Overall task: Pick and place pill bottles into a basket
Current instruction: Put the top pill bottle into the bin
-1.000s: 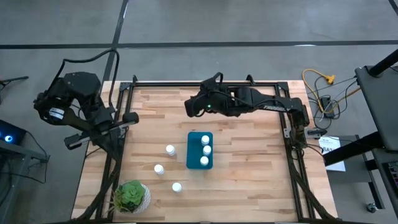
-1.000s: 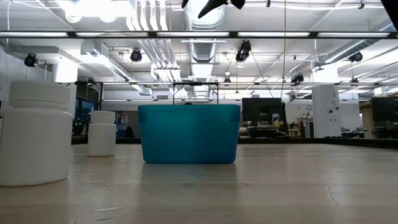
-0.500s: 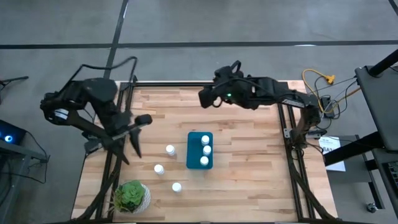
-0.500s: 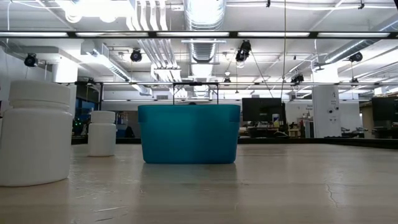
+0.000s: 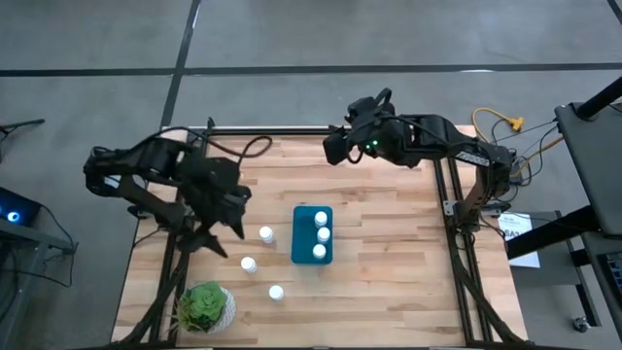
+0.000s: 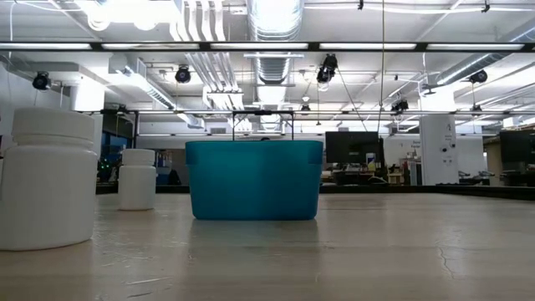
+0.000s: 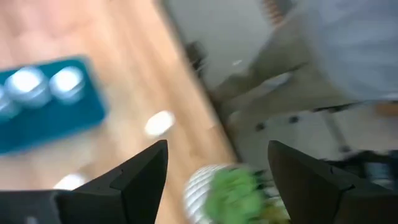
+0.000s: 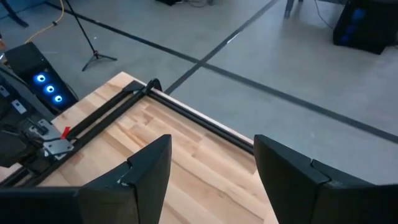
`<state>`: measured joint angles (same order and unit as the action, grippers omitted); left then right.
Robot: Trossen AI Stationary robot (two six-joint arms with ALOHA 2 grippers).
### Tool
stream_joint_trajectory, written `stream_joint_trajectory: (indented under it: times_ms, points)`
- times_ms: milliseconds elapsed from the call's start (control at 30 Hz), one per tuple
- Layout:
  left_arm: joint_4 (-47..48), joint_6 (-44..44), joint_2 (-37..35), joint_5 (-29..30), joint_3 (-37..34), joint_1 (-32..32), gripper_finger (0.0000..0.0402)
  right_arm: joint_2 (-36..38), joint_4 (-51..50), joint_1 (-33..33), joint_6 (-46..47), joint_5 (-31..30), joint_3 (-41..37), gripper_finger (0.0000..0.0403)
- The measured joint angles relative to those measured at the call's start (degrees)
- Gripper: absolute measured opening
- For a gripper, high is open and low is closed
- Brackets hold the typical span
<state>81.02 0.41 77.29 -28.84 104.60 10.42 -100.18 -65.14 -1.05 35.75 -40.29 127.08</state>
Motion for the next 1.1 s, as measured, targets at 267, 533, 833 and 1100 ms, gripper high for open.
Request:
stream_joint_trajectory:
  times_ms: [267,533,833,1100]
  points:
    - [5.61,0.02,5.06,16.53,-0.31,0.0,0.0259,-0.4,-0.72,0.02,0.04,0.02,-0.47,0.0219]
    - [3.93,-1.31,5.03,24.08,-15.34,0.01,0.0259,-0.31,-0.79,0.04,0.02,0.04,-0.5,0.0219]
    - [-15.93,-12.23,-4.06,26.91,-38.35,-0.2,0.0259,0.1,-0.94,-0.09,-1.67,-0.84,-0.5,0.0219]
    - [-24.37,-14.87,-8.24,31.35,-40.24,-0.2,0.0258,0.81,-0.66,-0.51,-5.64,-10.51,-0.5,0.0219]
